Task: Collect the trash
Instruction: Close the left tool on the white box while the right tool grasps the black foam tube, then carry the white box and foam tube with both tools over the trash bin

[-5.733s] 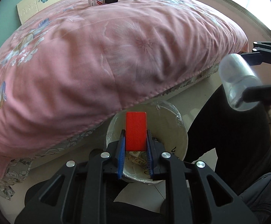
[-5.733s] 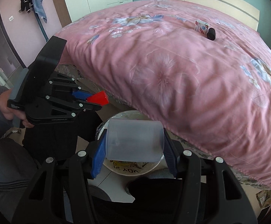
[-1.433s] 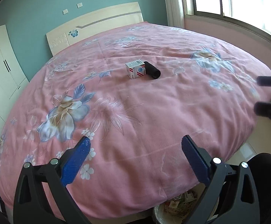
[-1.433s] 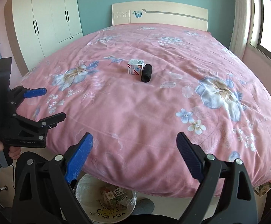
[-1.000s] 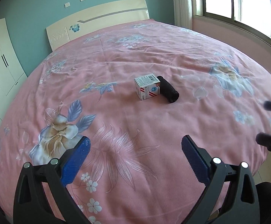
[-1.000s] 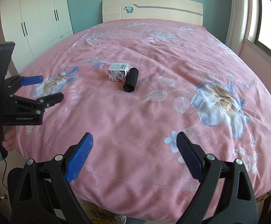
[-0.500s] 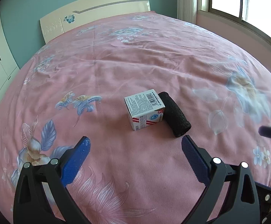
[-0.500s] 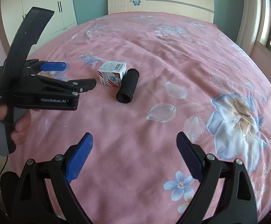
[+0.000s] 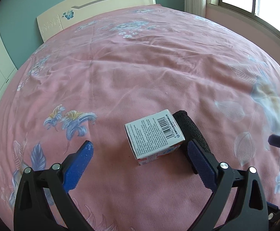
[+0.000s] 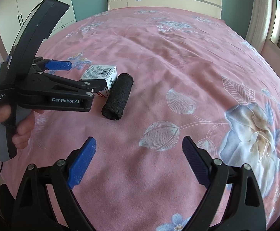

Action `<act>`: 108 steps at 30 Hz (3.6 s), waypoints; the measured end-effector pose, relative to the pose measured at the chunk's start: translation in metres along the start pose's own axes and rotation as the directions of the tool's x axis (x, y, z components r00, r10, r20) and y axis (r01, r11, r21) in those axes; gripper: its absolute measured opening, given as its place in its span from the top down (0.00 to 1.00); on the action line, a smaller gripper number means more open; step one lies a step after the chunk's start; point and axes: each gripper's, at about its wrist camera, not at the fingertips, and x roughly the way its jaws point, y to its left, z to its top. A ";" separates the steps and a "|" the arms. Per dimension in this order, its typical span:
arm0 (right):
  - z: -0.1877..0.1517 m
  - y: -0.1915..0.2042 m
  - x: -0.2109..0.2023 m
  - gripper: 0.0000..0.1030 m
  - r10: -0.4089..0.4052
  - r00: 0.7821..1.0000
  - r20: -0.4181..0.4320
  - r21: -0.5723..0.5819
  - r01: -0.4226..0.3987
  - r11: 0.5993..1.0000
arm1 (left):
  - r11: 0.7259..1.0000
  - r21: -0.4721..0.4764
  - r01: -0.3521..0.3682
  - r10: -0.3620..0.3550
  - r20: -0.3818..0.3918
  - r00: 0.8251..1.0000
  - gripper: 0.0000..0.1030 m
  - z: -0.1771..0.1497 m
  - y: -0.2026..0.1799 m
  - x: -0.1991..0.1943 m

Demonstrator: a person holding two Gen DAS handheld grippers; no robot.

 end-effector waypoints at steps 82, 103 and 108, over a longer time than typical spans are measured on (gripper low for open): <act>-0.003 0.031 -0.015 0.67 0.074 0.997 -0.015 -0.059 -0.075 0.995 | 0.984 0.147 0.106 -0.102 -0.033 0.994 0.53 -0.077 0.012 -0.058; -0.106 0.069 -0.125 0.67 0.159 0.987 0.003 -0.183 -0.156 0.971 | 0.968 0.222 0.118 -0.116 -0.022 0.993 0.53 -0.194 -0.015 -0.160; -0.136 0.089 -0.144 0.67 0.217 0.976 -0.024 -0.260 -0.216 0.941 | 0.963 0.235 0.133 -0.129 -0.032 0.991 0.53 -0.226 -0.024 -0.176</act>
